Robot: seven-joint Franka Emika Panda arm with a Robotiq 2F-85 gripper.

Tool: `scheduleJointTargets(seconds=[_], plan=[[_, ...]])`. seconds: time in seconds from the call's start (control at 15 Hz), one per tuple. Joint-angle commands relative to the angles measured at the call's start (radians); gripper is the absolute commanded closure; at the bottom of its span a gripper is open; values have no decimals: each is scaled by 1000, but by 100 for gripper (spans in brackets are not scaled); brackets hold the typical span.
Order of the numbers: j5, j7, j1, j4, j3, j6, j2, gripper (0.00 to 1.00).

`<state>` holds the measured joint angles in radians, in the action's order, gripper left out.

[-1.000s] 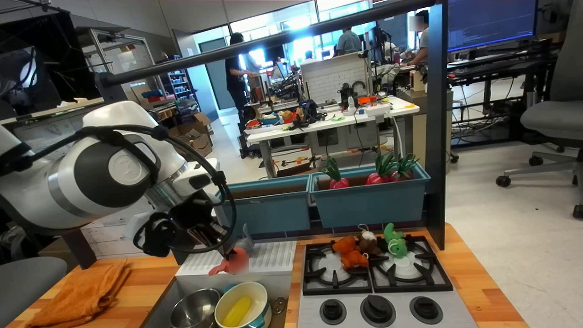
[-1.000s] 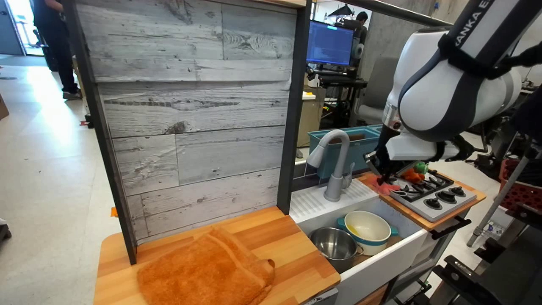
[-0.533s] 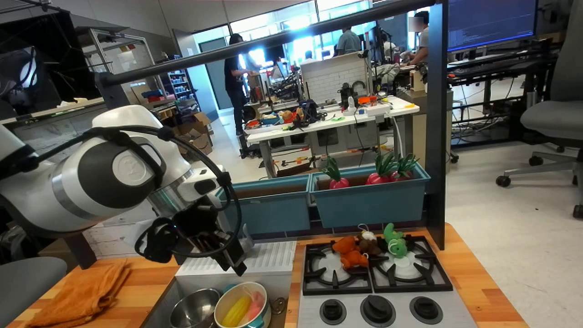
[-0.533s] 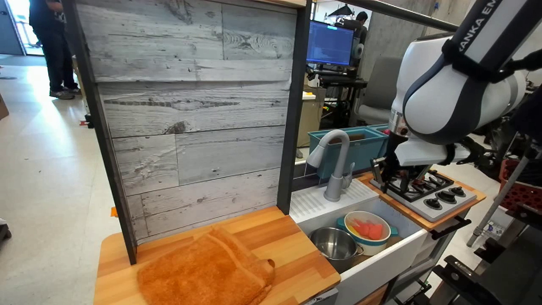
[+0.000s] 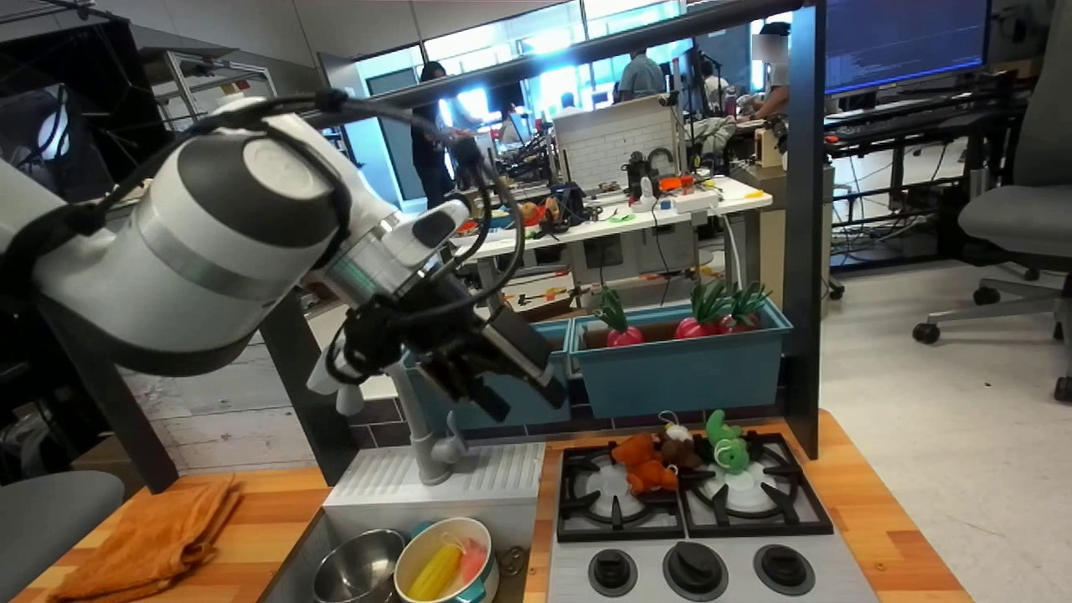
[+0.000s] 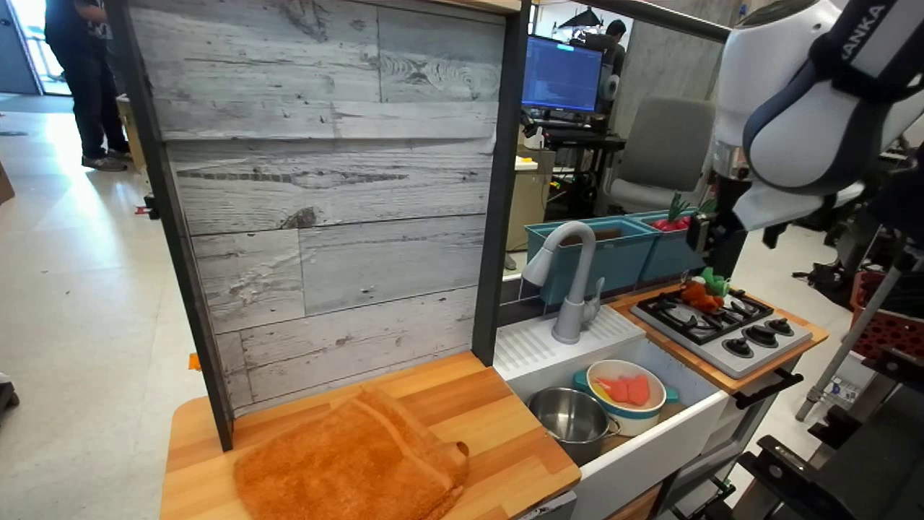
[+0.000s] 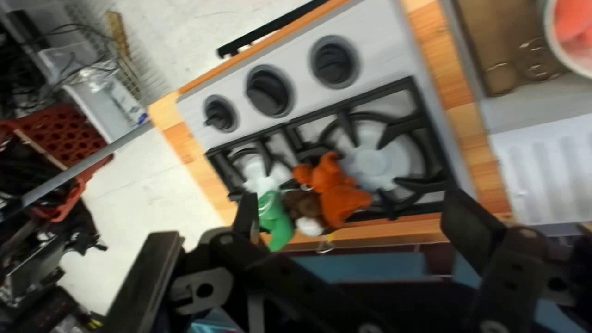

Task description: Pick the objects on the counter and the stove and put them in the pots in the sink, then wipe the counter with the cloth

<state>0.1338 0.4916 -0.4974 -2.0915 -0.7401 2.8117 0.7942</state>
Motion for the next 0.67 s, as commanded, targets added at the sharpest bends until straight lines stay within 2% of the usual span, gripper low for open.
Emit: scheduleJointTargets(seconds=[0.0,0.07,0.27,0.4,0.6], plan=[[121,-144,85,69,-52,-141,-11,0],[97,-44,37,31,-48,-81,-10,0],[107,-55,75,42,-41,-86,-10,0],[53,75,60,38,-27,33,35,0],[-36,179,99,78,14,122,110,0]])
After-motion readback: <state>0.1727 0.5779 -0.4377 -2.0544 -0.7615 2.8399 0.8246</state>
